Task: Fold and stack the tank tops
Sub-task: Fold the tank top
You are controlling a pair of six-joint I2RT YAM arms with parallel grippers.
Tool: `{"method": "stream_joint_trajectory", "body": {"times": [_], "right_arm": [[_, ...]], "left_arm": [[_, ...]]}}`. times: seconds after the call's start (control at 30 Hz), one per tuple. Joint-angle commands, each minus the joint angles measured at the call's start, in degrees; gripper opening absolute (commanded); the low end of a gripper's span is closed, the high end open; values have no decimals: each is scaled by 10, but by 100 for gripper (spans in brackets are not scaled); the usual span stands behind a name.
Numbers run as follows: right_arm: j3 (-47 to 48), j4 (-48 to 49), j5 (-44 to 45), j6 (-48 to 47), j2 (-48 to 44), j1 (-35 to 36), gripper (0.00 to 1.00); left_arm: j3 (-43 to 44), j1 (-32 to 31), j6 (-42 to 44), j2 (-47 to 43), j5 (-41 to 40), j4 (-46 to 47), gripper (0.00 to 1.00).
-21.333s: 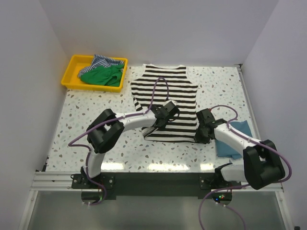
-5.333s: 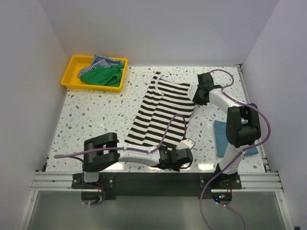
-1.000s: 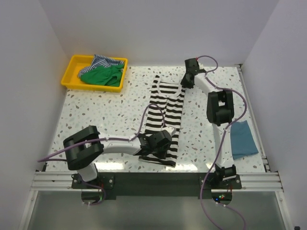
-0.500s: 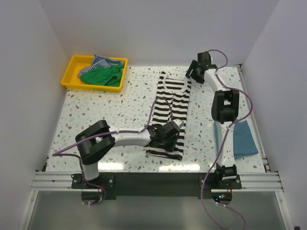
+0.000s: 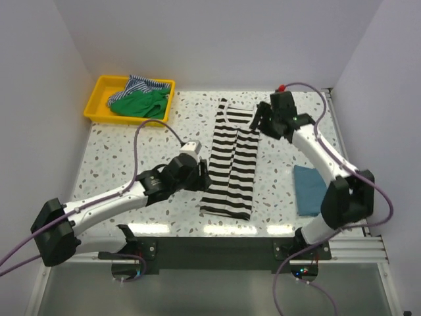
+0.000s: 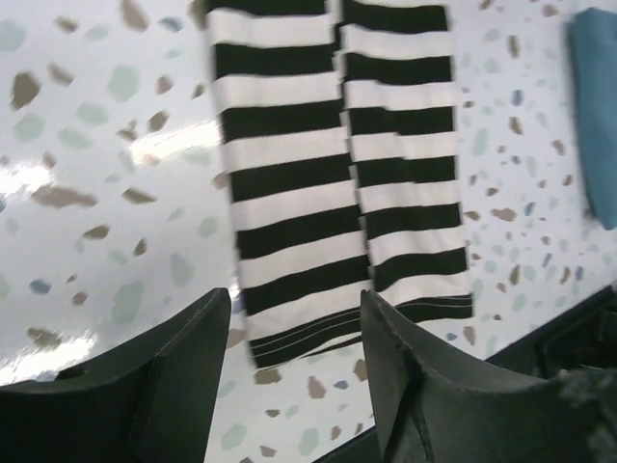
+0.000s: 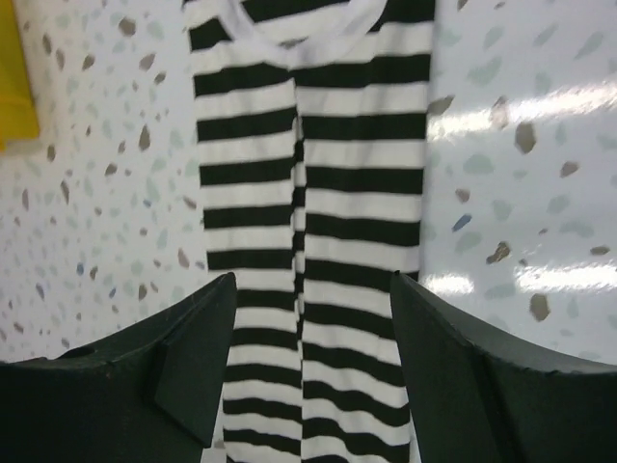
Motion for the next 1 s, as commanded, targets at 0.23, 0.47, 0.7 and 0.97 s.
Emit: {"method": "stream_joint_trajectory", "body": {"times": [0.23,0.47,0.7,0.97], "right_arm": [[-402,8,40,153,-300,155,63],[-519,9,25,225,-403,204,62],[-549,28,40,293,-400,287,62],[-576,24,69,348,-377,345,58]], "left_arm": [[-159,58,5,-42,135,83,68],[-192,59,-9,-14,156,127,69],[-210,59,-27,31,143,140,66],[-219,59,-31,62,146,150,62]]}}
